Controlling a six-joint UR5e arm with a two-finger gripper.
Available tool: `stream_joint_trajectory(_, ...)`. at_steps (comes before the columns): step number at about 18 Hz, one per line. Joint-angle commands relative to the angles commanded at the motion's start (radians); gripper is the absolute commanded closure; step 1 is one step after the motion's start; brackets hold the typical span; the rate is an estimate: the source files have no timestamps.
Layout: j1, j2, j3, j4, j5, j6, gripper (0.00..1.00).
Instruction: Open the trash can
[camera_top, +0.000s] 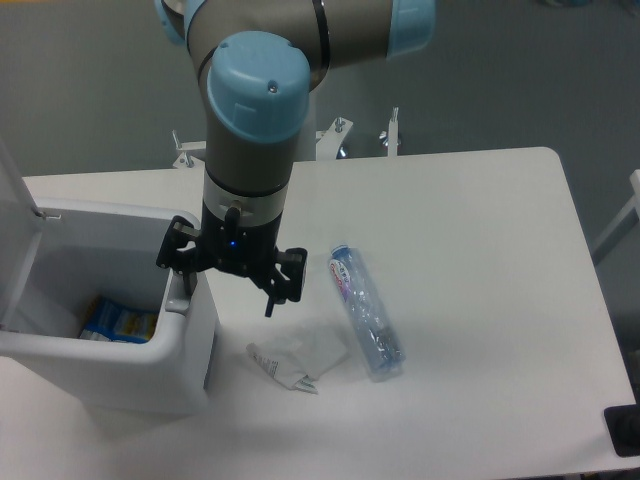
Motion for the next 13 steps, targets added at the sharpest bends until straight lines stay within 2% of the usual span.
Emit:
stream_joint_trajectory(9,0.011,-0.005,0.063,0.003,0.014,0.026,0.00)
stream_joint_trajectory(13,0.070,-0.009,0.057,0.003,0.025,0.110,0.00)
